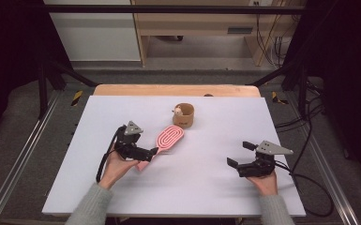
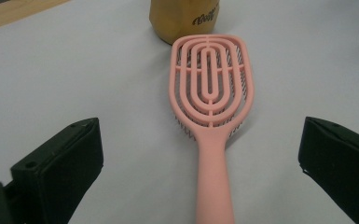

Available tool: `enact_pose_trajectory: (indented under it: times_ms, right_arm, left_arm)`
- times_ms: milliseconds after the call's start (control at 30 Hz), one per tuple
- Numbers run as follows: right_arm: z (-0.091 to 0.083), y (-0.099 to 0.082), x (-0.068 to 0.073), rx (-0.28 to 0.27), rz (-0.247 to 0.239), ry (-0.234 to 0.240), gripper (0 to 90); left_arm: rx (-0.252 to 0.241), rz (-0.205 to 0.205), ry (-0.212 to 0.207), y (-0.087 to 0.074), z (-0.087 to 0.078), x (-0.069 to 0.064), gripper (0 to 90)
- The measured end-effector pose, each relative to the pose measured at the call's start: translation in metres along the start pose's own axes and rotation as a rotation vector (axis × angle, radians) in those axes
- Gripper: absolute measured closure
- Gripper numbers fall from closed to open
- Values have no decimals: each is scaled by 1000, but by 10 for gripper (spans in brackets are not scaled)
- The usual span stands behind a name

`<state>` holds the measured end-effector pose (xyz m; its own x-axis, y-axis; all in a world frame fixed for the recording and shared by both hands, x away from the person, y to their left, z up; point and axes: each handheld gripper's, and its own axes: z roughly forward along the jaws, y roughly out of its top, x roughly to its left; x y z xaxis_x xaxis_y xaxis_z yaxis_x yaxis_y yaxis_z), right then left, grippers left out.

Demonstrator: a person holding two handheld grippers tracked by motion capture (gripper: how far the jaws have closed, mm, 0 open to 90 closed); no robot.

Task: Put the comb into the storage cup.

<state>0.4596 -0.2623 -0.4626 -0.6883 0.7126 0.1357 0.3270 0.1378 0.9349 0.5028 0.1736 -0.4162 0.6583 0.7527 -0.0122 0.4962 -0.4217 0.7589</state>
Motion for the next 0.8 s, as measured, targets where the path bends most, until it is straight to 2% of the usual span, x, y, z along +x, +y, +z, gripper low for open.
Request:
enact_pose_trajectory:
  times_ms: [333,533,800]
  right_arm:
    - [0,0,0,0,1,2,5]
    - [0,0,0,1,2,1,5]
    - [0,0,0,0,1,2,5]
  left_arm:
    - [34,3,8,-4,14,0,1]
    - [57,1,-1,-7,22,0,0]
    - [104,9,-1,-10,31,-2,8]
